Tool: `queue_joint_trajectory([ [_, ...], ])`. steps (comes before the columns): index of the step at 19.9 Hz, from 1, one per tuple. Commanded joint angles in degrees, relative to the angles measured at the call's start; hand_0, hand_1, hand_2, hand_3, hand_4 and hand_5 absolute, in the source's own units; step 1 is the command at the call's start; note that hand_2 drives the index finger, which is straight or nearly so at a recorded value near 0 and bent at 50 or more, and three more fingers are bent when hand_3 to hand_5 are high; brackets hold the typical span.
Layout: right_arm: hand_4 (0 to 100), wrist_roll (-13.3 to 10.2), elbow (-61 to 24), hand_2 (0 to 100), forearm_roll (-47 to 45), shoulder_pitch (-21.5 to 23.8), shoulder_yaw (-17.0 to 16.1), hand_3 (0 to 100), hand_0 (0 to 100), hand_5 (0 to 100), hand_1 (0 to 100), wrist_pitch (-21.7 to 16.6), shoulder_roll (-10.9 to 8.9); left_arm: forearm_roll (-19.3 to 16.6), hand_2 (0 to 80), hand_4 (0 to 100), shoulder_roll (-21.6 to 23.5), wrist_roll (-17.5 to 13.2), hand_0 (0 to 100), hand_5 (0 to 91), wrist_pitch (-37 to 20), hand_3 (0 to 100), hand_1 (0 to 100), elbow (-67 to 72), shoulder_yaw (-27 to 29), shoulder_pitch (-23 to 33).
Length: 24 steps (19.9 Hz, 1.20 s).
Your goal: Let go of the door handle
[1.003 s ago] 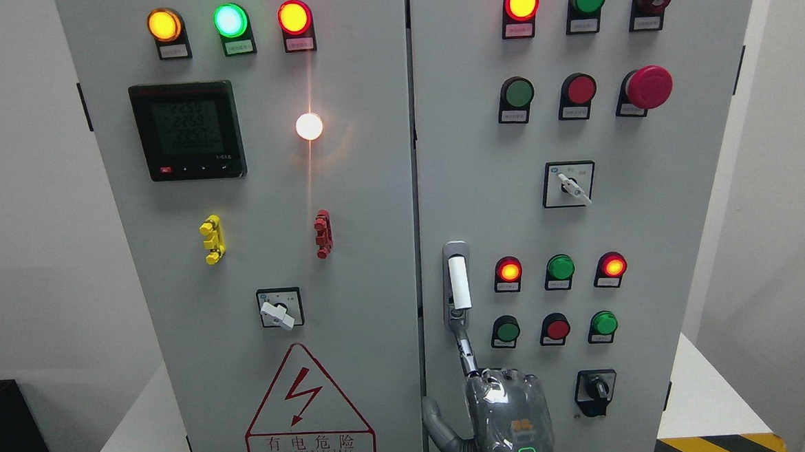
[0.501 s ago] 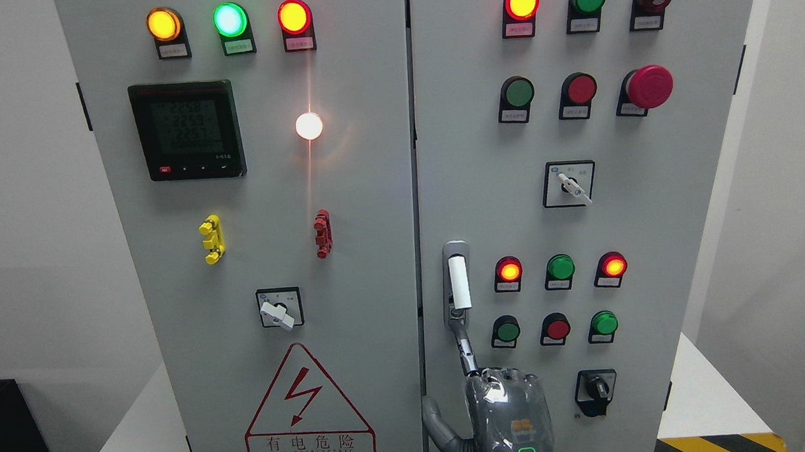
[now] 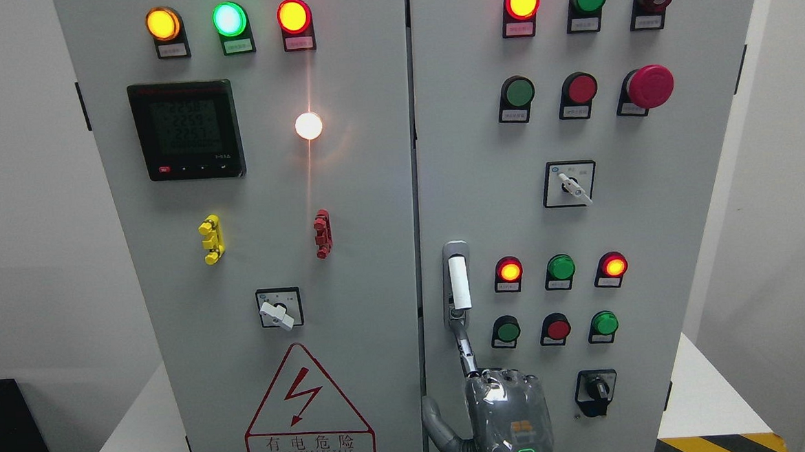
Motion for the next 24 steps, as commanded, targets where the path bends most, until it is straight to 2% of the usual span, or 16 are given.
queue_joint_trajectory([
  [1, 99, -0.3, -2.9, 8, 0.0, 0.0, 0.1, 100, 41, 100, 31, -0.1, -0.08, -0.1, 0.0, 0, 0.0, 0.0, 12, 0.0, 0.0, 0, 56, -0.1, 0.0, 0.5],
  [18, 99, -0.4, -4.5, 12, 0.0, -0.1, 0.2, 100, 41, 100, 31, -0.2, -0.09, -0.1, 0.0, 0, 0.1, 0.0, 12, 0.0, 0.0, 0, 56, 0.0, 0.0, 0.5],
  [24, 99, -0.8, -5.0, 18, 0.0, -0.1, 0.2, 100, 41, 100, 31, -0.2, 0.0, 0.0, 0.0, 0, 0.0, 0.0, 12, 0.0, 0.0, 0, 56, 0.0, 0.0, 0.5],
])
